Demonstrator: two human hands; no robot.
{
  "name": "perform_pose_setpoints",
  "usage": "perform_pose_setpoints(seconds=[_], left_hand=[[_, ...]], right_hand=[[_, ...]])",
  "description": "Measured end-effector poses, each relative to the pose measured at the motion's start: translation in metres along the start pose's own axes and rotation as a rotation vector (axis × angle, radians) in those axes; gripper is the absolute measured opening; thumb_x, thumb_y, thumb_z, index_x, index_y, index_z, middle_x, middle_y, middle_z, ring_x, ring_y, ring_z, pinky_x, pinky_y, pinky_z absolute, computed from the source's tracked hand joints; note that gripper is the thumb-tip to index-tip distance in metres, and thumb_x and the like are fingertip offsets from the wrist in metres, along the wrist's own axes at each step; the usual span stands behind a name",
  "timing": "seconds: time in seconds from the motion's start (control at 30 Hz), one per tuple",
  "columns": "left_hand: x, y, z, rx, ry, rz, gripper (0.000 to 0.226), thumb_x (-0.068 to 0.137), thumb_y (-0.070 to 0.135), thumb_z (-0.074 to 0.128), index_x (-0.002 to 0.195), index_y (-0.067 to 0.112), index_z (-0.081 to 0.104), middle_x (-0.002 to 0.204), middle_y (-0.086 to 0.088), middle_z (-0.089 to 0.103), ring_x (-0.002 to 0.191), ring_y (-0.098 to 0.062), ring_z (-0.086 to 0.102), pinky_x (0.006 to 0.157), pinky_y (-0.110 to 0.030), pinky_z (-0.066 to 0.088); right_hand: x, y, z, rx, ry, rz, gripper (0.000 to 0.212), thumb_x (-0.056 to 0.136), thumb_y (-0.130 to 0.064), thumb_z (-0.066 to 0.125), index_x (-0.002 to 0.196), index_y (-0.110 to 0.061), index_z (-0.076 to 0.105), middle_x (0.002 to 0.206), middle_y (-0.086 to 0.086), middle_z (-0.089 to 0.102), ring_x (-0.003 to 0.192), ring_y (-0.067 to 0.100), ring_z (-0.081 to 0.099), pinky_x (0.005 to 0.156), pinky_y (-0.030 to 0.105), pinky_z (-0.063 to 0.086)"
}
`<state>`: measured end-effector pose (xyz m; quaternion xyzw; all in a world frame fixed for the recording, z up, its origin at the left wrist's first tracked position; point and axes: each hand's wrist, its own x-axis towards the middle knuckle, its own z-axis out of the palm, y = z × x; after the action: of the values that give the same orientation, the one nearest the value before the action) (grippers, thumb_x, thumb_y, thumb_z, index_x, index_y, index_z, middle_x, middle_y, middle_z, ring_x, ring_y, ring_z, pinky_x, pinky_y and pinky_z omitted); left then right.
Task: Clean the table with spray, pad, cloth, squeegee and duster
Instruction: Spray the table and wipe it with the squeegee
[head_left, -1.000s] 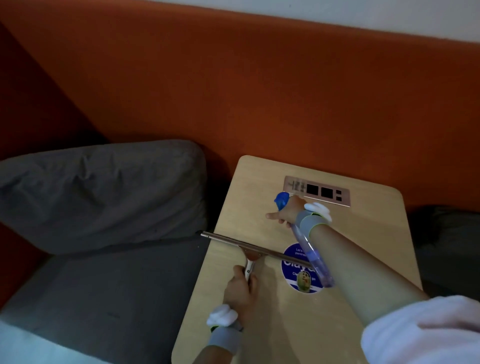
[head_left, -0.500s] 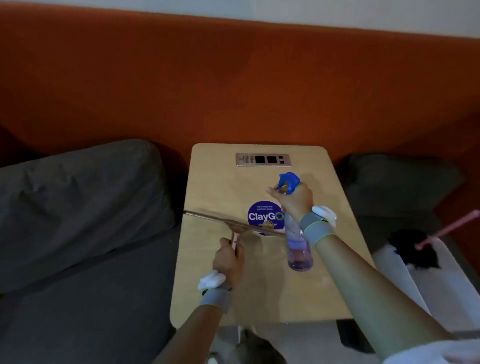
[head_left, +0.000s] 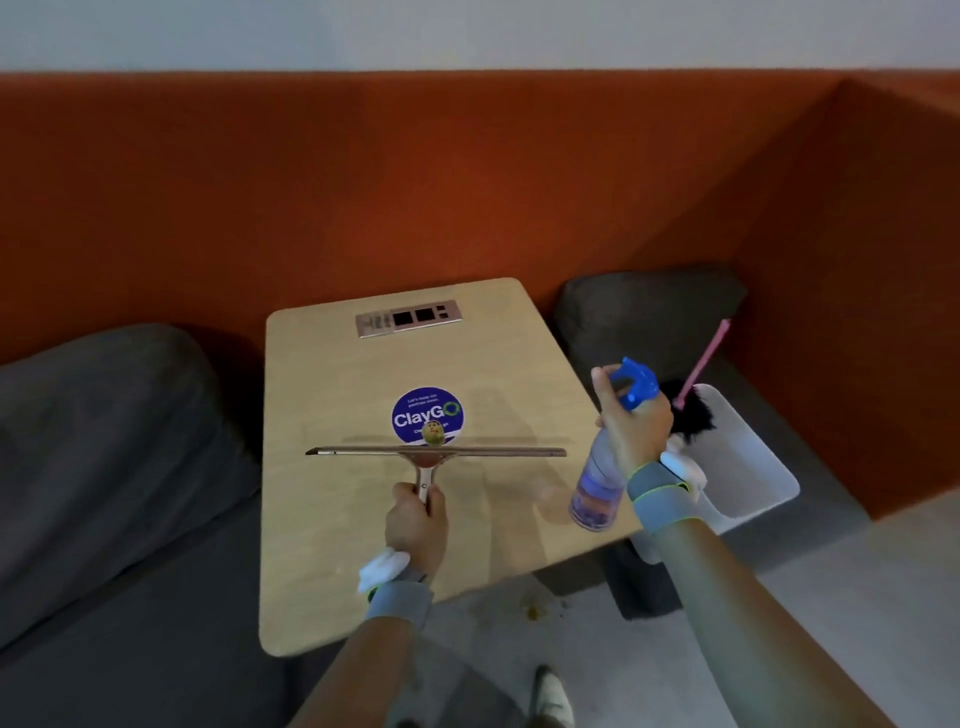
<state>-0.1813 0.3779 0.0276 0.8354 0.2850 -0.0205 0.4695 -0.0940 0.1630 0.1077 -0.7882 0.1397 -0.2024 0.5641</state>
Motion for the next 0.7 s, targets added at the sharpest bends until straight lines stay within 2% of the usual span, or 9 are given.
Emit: perform_pose_setpoints(seconds=[0.07,0.2,0.27,0.37,0.43,0.47,0.53,0.63,0.7], left_hand=[[-0.002,0.007,0.010,0.002,0.021,-0.014,0.024,0.097,0.023,0.049,0.105,0.001,0.048,0.096,-0.026,0.065,0.090,-0.044,0.060,0.068,-0.037,0.040],[-0.008,0.021,0.030,-0.015,0.072,-0.066,0.025,0.096,0.023,0.049,0.106,0.000,0.049,0.098,-0.027,0.065,0.092,-0.046,0.059,0.071,-0.040,0.042],[-0.012,0.026,0.040,-0.026,0.099,-0.090,0.026,0.097,0.023,0.049,0.106,-0.001,0.049,0.098,-0.028,0.065,0.092,-0.046,0.059,0.071,-0.039,0.042],[-0.019,0.034,0.055,-0.043,0.149,-0.141,0.021,0.097,0.023,0.048,0.102,0.002,0.048,0.098,-0.028,0.065,0.092,-0.046,0.059,0.071,-0.039,0.041],[-0.024,0.037,0.061,-0.051,0.181,-0.171,0.021,0.097,0.022,0.048,0.102,0.002,0.048,0.098,-0.028,0.065,0.094,-0.045,0.058,0.072,-0.038,0.041],[-0.025,0.038,0.063,-0.053,0.198,-0.184,0.023,0.097,0.022,0.047,0.104,0.000,0.049,0.098,-0.027,0.065,0.094,-0.045,0.058,0.071,-0.038,0.040],[-0.029,0.039,0.067,-0.051,0.233,-0.211,0.027,0.097,0.023,0.047,0.106,-0.002,0.050,0.097,-0.027,0.065,0.093,-0.045,0.058,0.069,-0.036,0.038],[-0.032,0.037,0.070,-0.058,0.286,-0.251,0.028,0.097,0.023,0.047,0.106,-0.003,0.050,0.095,-0.027,0.064,0.092,-0.045,0.058,0.069,-0.038,0.039],[-0.034,0.035,0.072,-0.066,0.320,-0.271,0.028,0.097,0.023,0.047,0.104,-0.003,0.050,0.094,-0.027,0.064,0.089,-0.044,0.058,0.068,-0.038,0.039]], right_hand=[[0.009,0.008,-0.015,0.003,0.024,-0.022,0.013,0.088,-0.037,0.068,0.077,-0.029,0.067,0.054,-0.002,0.061,0.052,0.013,0.059,0.073,0.033,0.049],[0.017,0.029,-0.039,0.032,0.000,-0.042,0.016,0.091,-0.031,0.065,0.090,-0.016,0.069,0.064,0.008,0.063,0.065,0.024,0.062,0.071,0.023,0.046],[0.017,0.041,-0.046,0.050,-0.040,-0.058,0.010,0.092,-0.027,0.065,0.093,-0.018,0.068,0.068,0.008,0.063,0.068,0.026,0.062,0.070,0.019,0.044],[0.016,0.054,-0.054,0.071,-0.097,-0.098,0.005,0.093,-0.022,0.064,0.096,-0.021,0.067,0.077,0.004,0.066,0.073,0.017,0.064,0.072,0.014,0.046],[0.017,0.062,-0.055,0.083,-0.098,-0.145,0.005,0.092,-0.017,0.064,0.097,-0.018,0.066,0.080,0.009,0.067,0.074,0.005,0.062,0.073,0.005,0.041],[0.019,0.063,-0.055,0.089,-0.089,-0.158,0.007,0.092,-0.016,0.064,0.099,-0.016,0.065,0.080,0.011,0.067,0.074,0.005,0.063,0.073,0.004,0.041],[0.020,0.065,-0.056,0.124,-0.115,-0.167,0.014,0.092,-0.015,0.063,0.106,-0.015,0.062,0.081,0.013,0.066,0.073,0.016,0.066,0.071,0.006,0.043],[0.019,0.064,-0.060,0.152,-0.208,-0.144,0.034,0.087,-0.012,0.068,0.118,-0.017,0.055,0.092,0.008,0.065,0.077,-0.003,0.062,0.074,0.004,0.042],[0.022,0.066,-0.063,0.140,-0.303,-0.107,0.058,0.079,-0.019,0.076,0.129,-0.018,0.048,0.100,0.000,0.064,0.087,-0.005,0.061,0.084,0.005,0.040]])
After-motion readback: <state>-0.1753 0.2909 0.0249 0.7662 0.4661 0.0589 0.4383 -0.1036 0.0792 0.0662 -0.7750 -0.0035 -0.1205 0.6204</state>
